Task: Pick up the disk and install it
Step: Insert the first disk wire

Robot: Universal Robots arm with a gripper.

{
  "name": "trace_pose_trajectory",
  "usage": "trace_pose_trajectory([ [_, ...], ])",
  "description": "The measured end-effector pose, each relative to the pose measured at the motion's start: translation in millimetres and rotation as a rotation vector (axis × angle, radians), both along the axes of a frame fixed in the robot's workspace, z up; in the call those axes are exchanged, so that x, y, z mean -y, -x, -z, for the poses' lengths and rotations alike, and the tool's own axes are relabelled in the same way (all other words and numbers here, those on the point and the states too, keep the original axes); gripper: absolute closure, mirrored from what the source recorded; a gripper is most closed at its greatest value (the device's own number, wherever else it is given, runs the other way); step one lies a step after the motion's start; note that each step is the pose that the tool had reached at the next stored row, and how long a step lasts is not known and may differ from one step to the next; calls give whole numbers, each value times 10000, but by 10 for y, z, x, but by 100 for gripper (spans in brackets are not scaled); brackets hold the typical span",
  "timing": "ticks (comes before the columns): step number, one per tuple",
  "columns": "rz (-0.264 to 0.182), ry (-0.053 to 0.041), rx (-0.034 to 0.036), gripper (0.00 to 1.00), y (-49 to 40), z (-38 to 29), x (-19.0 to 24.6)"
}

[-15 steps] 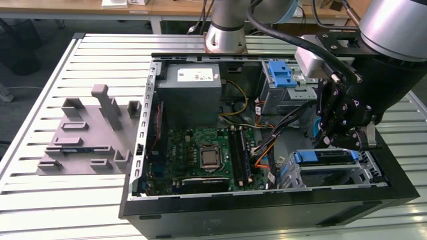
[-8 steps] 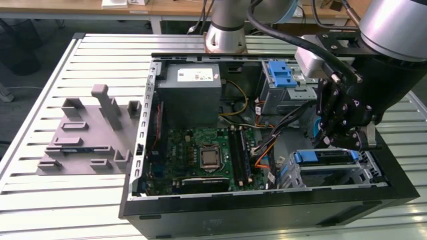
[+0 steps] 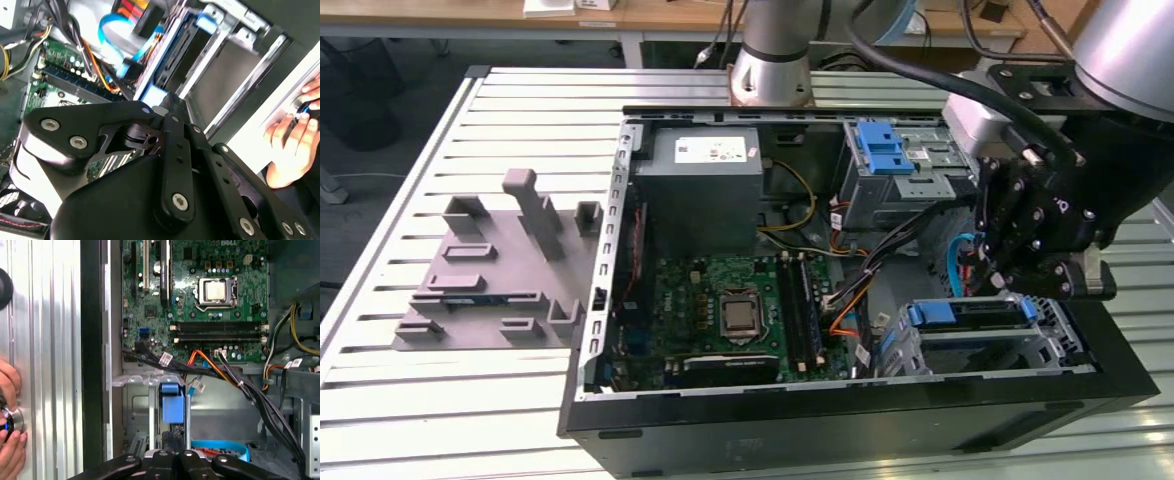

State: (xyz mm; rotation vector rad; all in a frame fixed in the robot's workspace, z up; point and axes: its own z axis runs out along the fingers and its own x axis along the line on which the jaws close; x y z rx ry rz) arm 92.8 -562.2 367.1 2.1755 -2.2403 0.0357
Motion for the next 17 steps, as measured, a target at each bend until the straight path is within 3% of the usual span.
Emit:
trace_pose_trajectory([
  [9,0,0,0,89,-249,12,-8],
  [17,1,0,0,89,-300,15,-11],
])
